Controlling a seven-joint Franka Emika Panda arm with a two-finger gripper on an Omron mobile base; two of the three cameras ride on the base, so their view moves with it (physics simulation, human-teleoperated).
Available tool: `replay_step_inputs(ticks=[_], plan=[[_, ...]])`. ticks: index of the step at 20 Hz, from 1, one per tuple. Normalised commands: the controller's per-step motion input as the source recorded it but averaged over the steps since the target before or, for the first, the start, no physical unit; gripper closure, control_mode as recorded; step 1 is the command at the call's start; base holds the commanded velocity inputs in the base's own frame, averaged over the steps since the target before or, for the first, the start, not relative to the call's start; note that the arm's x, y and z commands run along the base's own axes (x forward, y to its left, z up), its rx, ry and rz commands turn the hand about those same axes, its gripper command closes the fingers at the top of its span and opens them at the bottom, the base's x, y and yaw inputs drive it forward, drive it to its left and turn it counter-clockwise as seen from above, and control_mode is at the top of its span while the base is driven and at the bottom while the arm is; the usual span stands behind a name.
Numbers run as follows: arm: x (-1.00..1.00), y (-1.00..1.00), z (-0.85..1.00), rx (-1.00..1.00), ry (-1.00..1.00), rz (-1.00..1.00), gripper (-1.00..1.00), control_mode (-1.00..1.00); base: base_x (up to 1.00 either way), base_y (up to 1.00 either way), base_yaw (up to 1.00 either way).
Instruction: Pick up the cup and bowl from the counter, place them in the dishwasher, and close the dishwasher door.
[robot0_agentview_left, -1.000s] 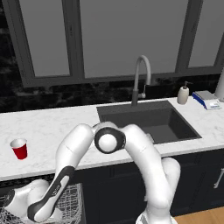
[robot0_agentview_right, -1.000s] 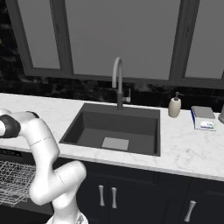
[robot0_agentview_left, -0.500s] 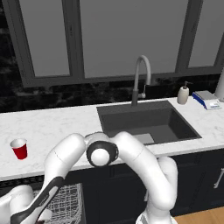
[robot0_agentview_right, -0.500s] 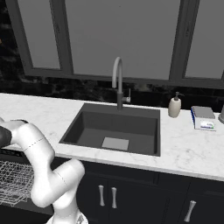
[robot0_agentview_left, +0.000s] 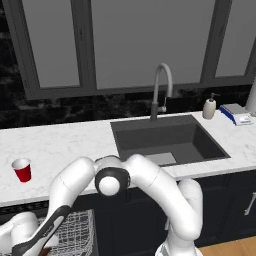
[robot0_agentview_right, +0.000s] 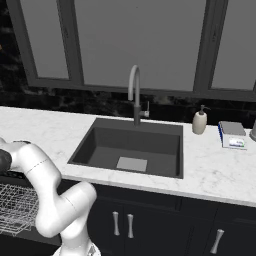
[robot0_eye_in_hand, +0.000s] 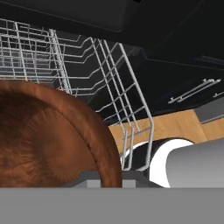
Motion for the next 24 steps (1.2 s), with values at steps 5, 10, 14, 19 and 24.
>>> replay_step_inputs(ticks=[5, 10, 14, 19, 24], plan=[[0.40, 0.00, -0.33, -0.03, 0.01, 0.00, 1.00, -1.00, 0.00, 0.00, 0.00], [0.24, 0.00, -0.45, -0.03, 0.00, -0.05, 1.00, -1.00, 0.00, 0.00, 0.00], [0.11, 0.00, -0.49, -0.06, 0.03, -0.03, 1.00, -1.00, 0.00, 0.00, 0.00], [0.18, 0.00, -0.29, -0.05, 0.04, -0.02, 1.00, -1.00, 0.00, 0.00, 0.00], [0.09, 0.00, -0.15, -0.01, 0.03, -0.01, 1.00, -1.00, 0.00, 0.00, 0.00]])
